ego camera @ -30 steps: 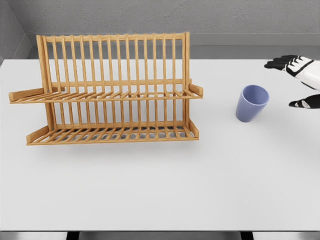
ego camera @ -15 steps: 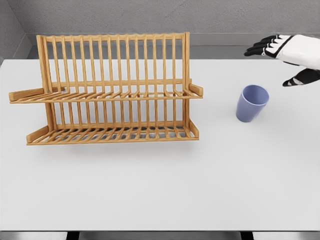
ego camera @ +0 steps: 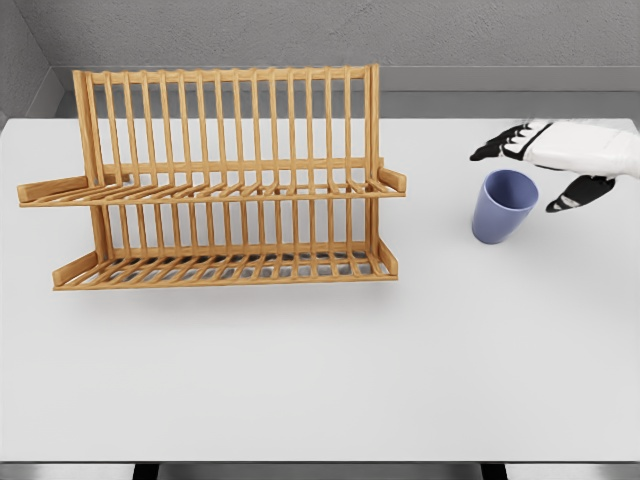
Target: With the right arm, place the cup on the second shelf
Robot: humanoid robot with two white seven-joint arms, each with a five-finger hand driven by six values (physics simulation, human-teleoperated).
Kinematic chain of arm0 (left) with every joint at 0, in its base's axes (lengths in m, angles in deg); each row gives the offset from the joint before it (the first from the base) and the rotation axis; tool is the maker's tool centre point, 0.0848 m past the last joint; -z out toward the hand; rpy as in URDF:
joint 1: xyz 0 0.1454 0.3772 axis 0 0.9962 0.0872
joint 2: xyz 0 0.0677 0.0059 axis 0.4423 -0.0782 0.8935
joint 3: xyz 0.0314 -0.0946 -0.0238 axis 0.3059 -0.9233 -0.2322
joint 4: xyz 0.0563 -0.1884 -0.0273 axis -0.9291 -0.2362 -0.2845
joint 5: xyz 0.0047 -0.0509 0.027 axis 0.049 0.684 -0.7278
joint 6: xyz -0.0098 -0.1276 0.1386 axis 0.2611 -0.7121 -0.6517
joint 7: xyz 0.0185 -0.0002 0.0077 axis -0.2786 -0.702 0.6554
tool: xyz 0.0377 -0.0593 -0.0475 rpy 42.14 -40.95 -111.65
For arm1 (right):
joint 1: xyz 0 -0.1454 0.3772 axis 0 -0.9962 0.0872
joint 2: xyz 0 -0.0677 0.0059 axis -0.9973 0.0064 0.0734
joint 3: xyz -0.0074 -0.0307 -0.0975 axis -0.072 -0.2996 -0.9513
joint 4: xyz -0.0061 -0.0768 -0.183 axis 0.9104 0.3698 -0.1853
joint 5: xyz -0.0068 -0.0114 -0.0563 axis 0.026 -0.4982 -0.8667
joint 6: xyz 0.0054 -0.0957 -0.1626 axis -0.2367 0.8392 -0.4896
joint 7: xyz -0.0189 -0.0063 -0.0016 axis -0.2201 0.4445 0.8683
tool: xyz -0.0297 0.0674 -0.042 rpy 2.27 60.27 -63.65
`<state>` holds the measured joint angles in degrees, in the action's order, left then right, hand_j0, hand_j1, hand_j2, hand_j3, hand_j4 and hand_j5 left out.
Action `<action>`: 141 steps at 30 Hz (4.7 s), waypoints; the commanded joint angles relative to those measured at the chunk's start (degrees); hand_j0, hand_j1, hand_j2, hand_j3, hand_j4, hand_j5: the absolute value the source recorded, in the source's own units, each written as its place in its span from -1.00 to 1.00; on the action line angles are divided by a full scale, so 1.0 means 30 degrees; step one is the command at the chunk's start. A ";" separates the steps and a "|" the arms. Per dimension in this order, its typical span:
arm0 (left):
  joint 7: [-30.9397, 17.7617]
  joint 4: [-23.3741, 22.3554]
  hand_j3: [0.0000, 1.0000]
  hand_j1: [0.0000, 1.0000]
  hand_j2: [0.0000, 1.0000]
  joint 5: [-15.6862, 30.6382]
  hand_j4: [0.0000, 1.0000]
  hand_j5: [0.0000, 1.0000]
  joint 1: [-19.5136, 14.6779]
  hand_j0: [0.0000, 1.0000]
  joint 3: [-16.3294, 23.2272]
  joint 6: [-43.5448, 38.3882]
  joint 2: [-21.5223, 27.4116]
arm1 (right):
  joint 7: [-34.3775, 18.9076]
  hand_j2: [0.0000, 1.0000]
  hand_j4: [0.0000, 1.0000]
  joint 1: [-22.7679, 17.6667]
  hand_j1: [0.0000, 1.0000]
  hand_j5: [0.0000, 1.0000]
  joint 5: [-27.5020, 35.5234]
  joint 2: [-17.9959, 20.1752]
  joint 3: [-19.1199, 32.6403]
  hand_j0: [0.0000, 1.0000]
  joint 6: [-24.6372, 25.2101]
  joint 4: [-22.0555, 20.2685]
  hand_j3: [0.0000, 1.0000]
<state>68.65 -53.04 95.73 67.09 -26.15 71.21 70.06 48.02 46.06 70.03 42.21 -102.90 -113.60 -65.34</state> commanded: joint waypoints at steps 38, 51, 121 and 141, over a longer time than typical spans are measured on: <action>-0.0005 -0.0001 1.00 1.00 1.00 0.0008 1.00 1.00 0.0000 1.00 0.0002 0.0000 0.0001 | 0.0008 0.60 0.60 0.2080 0.60 0.60 -0.0015 -0.2018 -0.3702 0.60 0.0054 0.4433 0.60; -0.0005 -0.0001 1.00 1.00 1.00 0.0008 1.00 1.00 0.0000 1.00 0.0002 0.0000 0.0001 | 0.0008 0.33 0.33 0.2315 0.33 0.33 -0.0015 -0.1989 -0.3556 0.33 0.0054 0.4111 0.33; -0.0005 -0.0001 1.00 1.00 1.00 0.0008 1.00 1.00 0.0000 1.00 0.0002 0.0000 0.0001 | 0.0008 0.27 0.27 0.4483 0.27 0.27 -0.0073 -0.3454 -0.1329 0.27 0.0054 -0.5264 0.27; -0.0005 -0.0001 1.00 1.00 1.00 0.0008 1.00 1.00 0.0000 1.00 0.0002 0.0000 0.0001 | 0.0008 1.00 1.00 0.4453 1.00 1.00 -0.0601 -0.3542 -0.2296 1.00 0.0054 -0.5206 1.00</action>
<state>68.65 -53.04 95.73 67.09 -26.15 71.21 70.06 48.08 59.42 68.04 31.44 -109.82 -113.57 -80.84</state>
